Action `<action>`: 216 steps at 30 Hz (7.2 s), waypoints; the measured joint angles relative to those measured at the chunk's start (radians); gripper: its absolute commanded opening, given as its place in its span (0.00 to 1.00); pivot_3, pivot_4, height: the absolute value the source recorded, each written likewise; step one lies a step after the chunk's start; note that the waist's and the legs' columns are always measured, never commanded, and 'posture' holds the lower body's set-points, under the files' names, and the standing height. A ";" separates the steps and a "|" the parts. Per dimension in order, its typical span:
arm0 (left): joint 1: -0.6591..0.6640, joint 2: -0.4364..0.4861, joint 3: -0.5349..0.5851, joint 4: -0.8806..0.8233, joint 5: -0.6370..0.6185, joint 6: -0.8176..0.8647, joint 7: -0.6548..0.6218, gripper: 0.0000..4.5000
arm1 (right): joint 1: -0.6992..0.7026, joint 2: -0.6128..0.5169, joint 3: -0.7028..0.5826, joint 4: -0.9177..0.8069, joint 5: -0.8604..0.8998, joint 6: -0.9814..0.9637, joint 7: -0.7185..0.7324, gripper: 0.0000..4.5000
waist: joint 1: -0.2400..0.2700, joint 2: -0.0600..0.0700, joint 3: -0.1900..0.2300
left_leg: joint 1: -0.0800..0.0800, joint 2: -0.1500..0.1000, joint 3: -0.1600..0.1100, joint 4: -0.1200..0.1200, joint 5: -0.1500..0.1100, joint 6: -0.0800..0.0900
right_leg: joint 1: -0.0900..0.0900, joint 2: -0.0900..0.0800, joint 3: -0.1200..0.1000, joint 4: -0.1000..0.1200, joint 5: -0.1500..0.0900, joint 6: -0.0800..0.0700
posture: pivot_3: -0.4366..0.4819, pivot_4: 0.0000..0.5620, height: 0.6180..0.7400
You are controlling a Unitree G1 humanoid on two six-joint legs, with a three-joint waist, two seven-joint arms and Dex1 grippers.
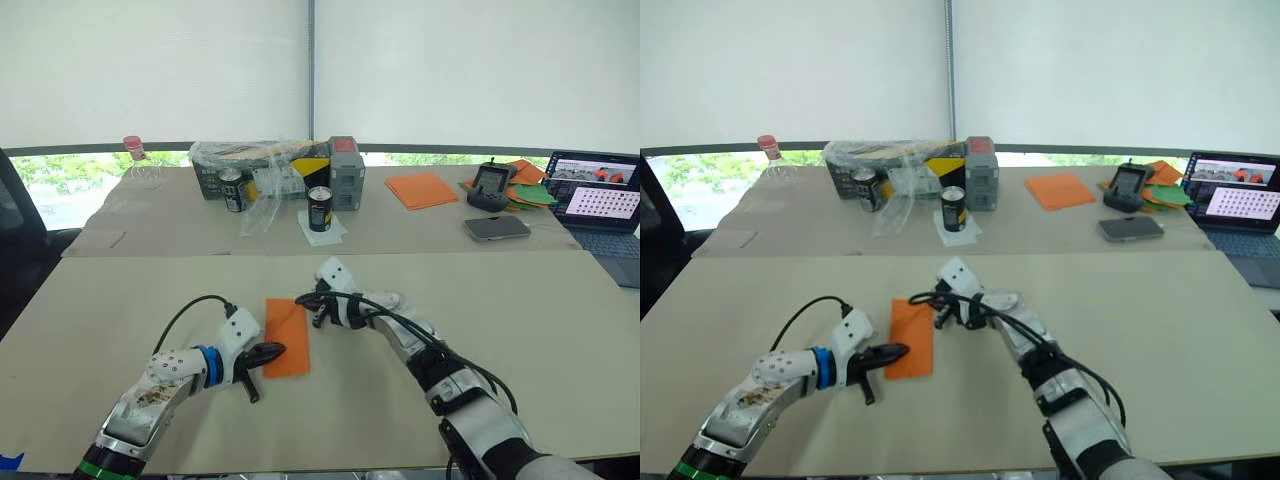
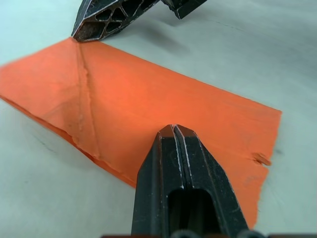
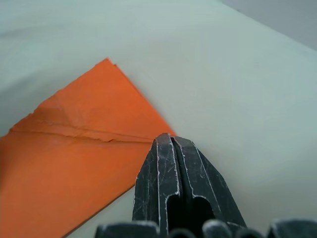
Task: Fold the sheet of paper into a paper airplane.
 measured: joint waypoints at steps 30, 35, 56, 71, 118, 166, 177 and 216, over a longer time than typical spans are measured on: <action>-0.058 -0.037 -0.034 0.022 0.031 0.033 0.033 0.00 | 0.264 -0.142 0.110 -0.419 -0.077 -0.023 0.273 0.01 | -0.006 0.003 -0.002 | 0.001 0.000 0.000 -0.005 0.000 0.000 | 0.001 -0.001 0.000 -0.005 0.000 0.000 | 0.48 0.27 1.00; -0.066 -0.036 -0.041 0.026 0.032 0.033 0.021 0.00 | 0.333 -0.200 0.123 -0.518 -0.070 -0.023 0.316 0.01 | 0.001 0.003 -0.002 | 0.001 0.000 0.000 -0.005 0.000 0.000 | 0.002 -0.001 0.000 -0.006 0.000 0.000 | 0.48 0.27 1.00; -0.081 -0.023 -0.047 0.039 0.032 0.038 -0.028 0.00 | 0.451 -0.284 0.206 -0.765 -0.061 0.088 0.363 0.01 | 0.012 0.002 -0.004 | 0.003 0.000 -0.001 -0.008 0.000 0.001 | 0.007 0.000 -0.002 -0.014 -0.001 0.000 | 0.48 0.27 1.00; -0.094 -0.034 -0.048 0.064 0.032 0.028 -0.028 0.00 | 0.363 -0.348 0.126 -0.751 0.039 0.251 0.360 0.01 | 0.015 0.002 -0.003 | 0.007 -0.001 -0.004 -0.008 -0.002 0.003 | 0.014 0.000 -0.003 -0.018 -0.001 0.000 | 0.48 0.27 1.00; -0.049 -0.064 0.044 0.021 -0.018 0.112 0.040 0.00 | 0.223 -0.115 0.220 -0.477 -0.032 0.116 0.317 0.01 | -0.001 0.003 -0.002 | -0.001 -0.001 -0.010 -0.012 0.000 -0.001 | 0.001 0.003 -0.003 -0.013 0.000 -0.001 | 0.48 0.27 1.00; -0.091 -0.054 0.173 0.053 -0.202 0.248 0.062 0.00 | 0.162 -0.263 0.097 -0.689 -0.021 0.286 0.286 0.01 | 0.011 0.003 -0.001 | -0.020 -0.005 -0.015 -0.011 0.005 -0.009 | -0.021 0.002 -0.002 -0.005 0.001 -0.003 | 0.48 0.27 1.00; -0.085 -0.031 0.127 0.047 -0.203 0.252 0.021 0.00 | 0.191 -0.280 0.101 -0.682 -0.025 0.300 0.254 0.01 | 0.010 0.003 -0.001 | -0.020 -0.005 -0.015 -0.010 0.005 -0.009 | -0.021 0.003 -0.002 -0.005 0.001 -0.003 | 0.48 0.27 1.00; -0.344 -0.194 -0.179 0.271 -0.051 0.144 -0.131 0.00 | 0.302 -0.448 -0.148 -1.011 0.059 0.629 0.060 0.01 | 0.015 0.002 -0.001 | -0.020 -0.005 -0.015 0.000 0.004 -0.007 | -0.016 0.004 -0.003 -0.002 0.001 -0.002 | 0.48 0.27 1.00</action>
